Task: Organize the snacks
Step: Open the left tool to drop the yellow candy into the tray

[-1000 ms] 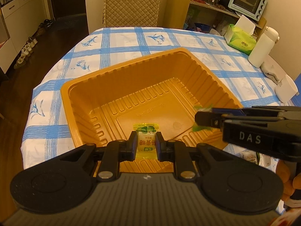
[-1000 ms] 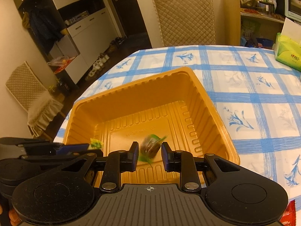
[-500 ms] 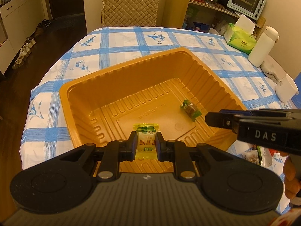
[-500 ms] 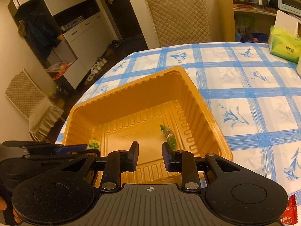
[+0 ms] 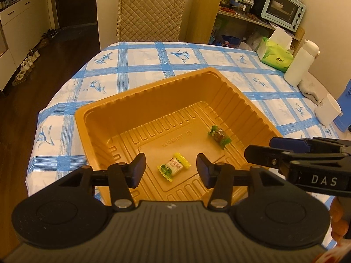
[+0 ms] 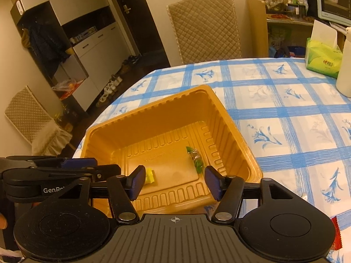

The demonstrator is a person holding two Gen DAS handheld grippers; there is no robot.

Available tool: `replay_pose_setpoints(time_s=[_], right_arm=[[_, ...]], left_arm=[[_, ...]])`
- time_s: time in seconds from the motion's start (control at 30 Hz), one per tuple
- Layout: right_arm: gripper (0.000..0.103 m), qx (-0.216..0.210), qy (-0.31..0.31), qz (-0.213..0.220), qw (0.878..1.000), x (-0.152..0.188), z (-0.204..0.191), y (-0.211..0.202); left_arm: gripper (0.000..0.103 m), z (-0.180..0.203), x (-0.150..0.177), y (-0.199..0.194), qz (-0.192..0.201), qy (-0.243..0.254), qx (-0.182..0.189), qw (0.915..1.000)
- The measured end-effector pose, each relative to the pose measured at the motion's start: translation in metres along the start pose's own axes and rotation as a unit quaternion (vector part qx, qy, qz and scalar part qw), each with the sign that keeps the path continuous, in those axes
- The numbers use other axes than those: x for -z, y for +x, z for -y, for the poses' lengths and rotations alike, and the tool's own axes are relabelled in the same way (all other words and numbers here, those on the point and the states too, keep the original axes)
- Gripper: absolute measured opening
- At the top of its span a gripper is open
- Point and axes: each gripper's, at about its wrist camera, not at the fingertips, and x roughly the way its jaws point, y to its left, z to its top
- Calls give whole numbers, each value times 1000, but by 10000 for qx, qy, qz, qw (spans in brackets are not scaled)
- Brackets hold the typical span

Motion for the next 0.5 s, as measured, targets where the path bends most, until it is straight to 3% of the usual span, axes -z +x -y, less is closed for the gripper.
replay_pose_setpoints(time_s=[0.2, 0.5], right_arm=[[65, 46, -25, 126, 9999, 3, -6, -7], [66, -2, -73, 308, 9995, 13, -12, -32]], left_arm=[[55, -3, 2, -14, 93, 40, 11, 9999], [56, 3, 15, -48, 313, -6, 50, 9995]])
